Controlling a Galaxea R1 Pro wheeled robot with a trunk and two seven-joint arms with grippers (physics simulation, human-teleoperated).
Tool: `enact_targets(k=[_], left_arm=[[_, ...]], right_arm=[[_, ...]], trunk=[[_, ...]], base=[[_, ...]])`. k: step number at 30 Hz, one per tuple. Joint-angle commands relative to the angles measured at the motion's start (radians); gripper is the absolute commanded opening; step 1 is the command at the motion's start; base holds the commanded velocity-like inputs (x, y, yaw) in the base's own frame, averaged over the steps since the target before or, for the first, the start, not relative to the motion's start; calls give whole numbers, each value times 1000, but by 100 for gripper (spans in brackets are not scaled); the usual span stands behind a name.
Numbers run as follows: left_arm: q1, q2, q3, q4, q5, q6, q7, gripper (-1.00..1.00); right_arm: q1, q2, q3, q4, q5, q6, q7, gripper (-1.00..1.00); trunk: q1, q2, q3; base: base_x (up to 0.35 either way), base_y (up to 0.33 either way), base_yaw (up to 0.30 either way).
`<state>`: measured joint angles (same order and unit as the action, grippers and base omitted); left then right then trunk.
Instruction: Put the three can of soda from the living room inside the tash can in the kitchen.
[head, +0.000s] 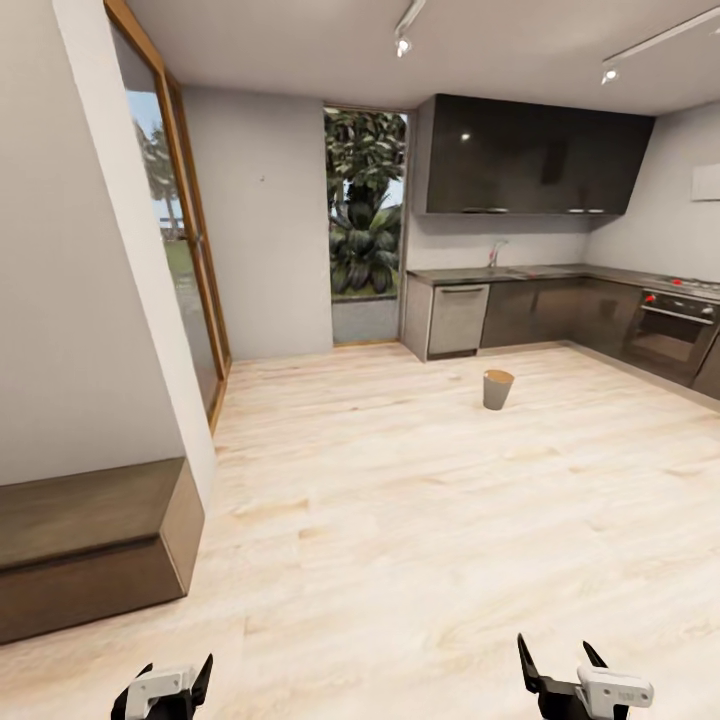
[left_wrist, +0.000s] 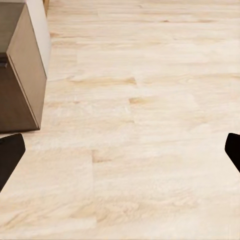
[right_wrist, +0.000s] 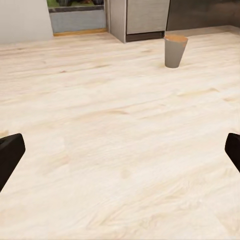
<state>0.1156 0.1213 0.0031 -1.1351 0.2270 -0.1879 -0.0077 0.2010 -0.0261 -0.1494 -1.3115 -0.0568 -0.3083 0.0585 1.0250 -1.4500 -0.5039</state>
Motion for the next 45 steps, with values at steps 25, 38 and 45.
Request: enact_targets(k=[25, 38, 45], left_arm=[[-1, 0, 0, -1, 0, -1, 0, 100], [0, 0, 0, -3, 0, -1, 0, 100], [0, 0, 0, -3, 0, -1, 0, 100]], right_arm=[[0, 1, 5, 0, 0, 0, -4, 100], [0, 0, 6, 0, 0, 0, -5, 100], [0, 0, 6, 0, 0, 0, -6, 100]], trunk=[[0, 0, -6], [0, 0, -15], [0, 0, -26]], base=[[323, 2, -136], [323, 0, -64], [323, 0, -45]])
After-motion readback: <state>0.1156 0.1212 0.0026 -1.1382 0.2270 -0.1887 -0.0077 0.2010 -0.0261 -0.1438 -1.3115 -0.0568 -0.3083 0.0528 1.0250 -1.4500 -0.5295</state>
